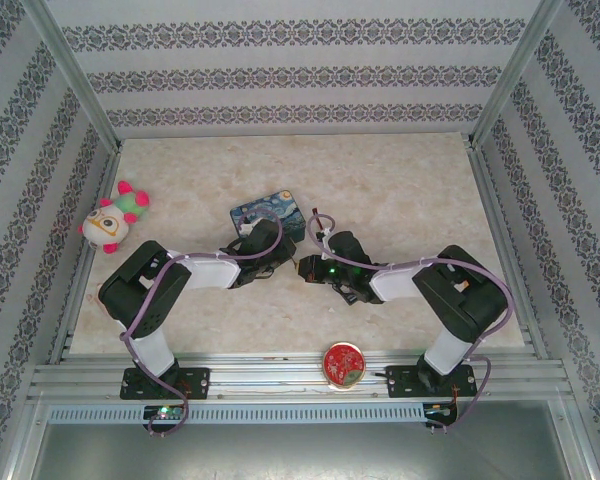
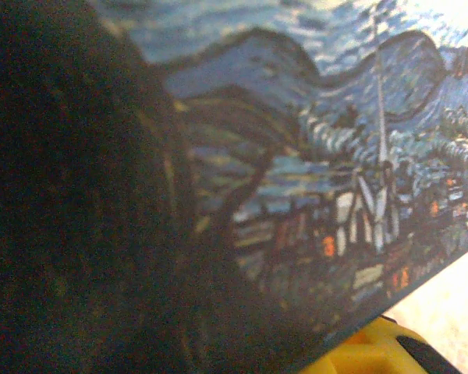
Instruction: Unlock a padlock with a key
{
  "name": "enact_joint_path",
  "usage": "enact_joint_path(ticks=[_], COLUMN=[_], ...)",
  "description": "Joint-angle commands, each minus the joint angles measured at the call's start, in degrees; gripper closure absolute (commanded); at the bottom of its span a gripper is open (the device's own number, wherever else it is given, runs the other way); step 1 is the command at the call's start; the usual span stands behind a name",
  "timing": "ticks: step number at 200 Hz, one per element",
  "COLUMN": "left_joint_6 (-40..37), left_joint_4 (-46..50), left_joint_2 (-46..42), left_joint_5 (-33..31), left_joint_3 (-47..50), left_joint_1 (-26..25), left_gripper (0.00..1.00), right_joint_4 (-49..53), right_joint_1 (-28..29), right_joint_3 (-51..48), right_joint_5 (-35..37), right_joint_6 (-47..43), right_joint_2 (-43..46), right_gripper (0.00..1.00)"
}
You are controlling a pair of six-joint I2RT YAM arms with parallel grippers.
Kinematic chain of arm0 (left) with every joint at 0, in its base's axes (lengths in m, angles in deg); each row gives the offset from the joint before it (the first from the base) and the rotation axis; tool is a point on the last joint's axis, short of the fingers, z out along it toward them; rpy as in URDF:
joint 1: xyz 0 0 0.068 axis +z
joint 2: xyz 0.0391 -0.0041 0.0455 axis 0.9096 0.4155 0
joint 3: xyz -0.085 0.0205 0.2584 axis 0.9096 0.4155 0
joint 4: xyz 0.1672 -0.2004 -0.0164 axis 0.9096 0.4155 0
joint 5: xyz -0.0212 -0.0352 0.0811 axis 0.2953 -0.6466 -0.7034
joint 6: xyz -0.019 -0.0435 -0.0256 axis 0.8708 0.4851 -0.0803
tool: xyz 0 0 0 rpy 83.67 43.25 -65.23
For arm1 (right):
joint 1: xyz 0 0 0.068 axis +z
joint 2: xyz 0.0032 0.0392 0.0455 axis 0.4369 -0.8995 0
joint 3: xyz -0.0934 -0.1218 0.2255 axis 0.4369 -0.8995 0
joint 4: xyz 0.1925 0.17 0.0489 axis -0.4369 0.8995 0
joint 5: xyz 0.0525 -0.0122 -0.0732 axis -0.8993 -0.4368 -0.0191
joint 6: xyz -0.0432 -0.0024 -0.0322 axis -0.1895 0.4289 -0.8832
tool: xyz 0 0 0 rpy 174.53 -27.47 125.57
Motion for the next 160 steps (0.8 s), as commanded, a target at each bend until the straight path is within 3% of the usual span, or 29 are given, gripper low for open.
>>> enact_joint_path(ticks=[1, 160], left_joint_6=[1.0, 1.9], left_joint_4=[-2.8, -4.7], left_joint_2=[-1.2, -1.0], left_joint_5=[0.8, 2.5], left_joint_3=[0.4, 1.2], left_joint_1=[0.8, 1.0], left_gripper=[0.84, 0.85], right_joint_4=[-2.3, -5.9], right_joint_1=[0.6, -1.2], right_joint_3=[1.1, -0.1], right_joint_5=[0.4, 0.2], right_joint_6=[0.5, 2.7], right_joint_2=[-1.0, -2.9], right_gripper=[1.0, 1.0])
